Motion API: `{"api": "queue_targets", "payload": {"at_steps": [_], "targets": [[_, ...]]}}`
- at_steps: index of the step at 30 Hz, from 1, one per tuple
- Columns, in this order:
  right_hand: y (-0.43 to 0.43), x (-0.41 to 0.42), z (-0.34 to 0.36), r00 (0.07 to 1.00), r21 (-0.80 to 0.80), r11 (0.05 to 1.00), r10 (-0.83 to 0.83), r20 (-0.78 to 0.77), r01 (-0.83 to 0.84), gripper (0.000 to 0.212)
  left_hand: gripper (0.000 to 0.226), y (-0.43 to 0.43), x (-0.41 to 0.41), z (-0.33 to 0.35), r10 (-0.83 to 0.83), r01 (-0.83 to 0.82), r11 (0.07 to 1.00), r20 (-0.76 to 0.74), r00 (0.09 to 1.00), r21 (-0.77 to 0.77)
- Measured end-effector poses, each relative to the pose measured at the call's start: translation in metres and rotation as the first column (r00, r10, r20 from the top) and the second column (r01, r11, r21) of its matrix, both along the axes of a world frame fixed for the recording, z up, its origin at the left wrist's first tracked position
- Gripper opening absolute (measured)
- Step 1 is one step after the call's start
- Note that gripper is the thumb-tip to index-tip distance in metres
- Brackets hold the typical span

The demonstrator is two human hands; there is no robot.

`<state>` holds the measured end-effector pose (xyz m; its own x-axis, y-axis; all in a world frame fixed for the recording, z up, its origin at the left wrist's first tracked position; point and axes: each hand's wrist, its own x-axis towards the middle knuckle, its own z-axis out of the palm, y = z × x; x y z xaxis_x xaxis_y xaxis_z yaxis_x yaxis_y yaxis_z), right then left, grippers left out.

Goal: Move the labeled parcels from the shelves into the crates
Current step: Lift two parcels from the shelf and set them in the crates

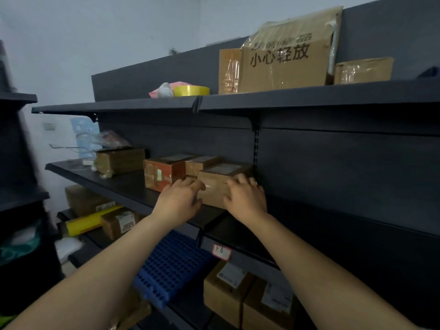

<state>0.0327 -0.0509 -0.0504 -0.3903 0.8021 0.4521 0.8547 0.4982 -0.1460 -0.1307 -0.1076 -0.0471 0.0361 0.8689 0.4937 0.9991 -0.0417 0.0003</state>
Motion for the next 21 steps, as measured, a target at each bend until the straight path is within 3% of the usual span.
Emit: {"api": "queue_targets", "payload": {"at_steps": [8, 11, 14, 16, 19, 21], "targets": [[0.068, -0.018, -0.003, 0.989, -0.078, 0.996, -0.061, -0.137, 0.051, 0.057, 0.056, 0.071, -0.024, -0.01, -0.025, 0.032, 0.994, 0.07, 0.997, -0.104], [0.087, -0.027, -0.008, 0.997, -0.144, 0.99, -0.024, -0.069, 0.014, 0.051, 0.059, 0.091, -0.036, -0.012, -0.018, 0.031, 0.994, 0.128, 0.992, -0.1], [0.098, -0.035, -0.015, 0.986, -0.129, 0.992, -0.011, -0.168, -0.011, 0.039, 0.055, 0.113, -0.05, -0.012, -0.057, 0.079, 0.994, 0.266, 0.962, -0.073], [0.103, -0.041, -0.017, 0.961, -0.078, 0.996, -0.051, -0.272, 0.031, 0.034, 0.053, 0.128, -0.056, -0.008, -0.084, 0.112, 0.993, 0.499, 0.863, -0.027], [0.108, -0.051, -0.018, 0.901, -0.067, 0.991, -0.131, -0.413, 0.113, 0.027, 0.055, 0.148, -0.057, 0.0, -0.007, 0.155, 0.984, 0.855, 0.519, -0.086], [0.109, -0.059, -0.021, 0.839, -0.095, 0.986, -0.167, -0.518, 0.138, 0.02, 0.053, 0.155, -0.055, -0.001, 0.082, 0.241, 0.957, 0.949, 0.304, -0.16]]}}
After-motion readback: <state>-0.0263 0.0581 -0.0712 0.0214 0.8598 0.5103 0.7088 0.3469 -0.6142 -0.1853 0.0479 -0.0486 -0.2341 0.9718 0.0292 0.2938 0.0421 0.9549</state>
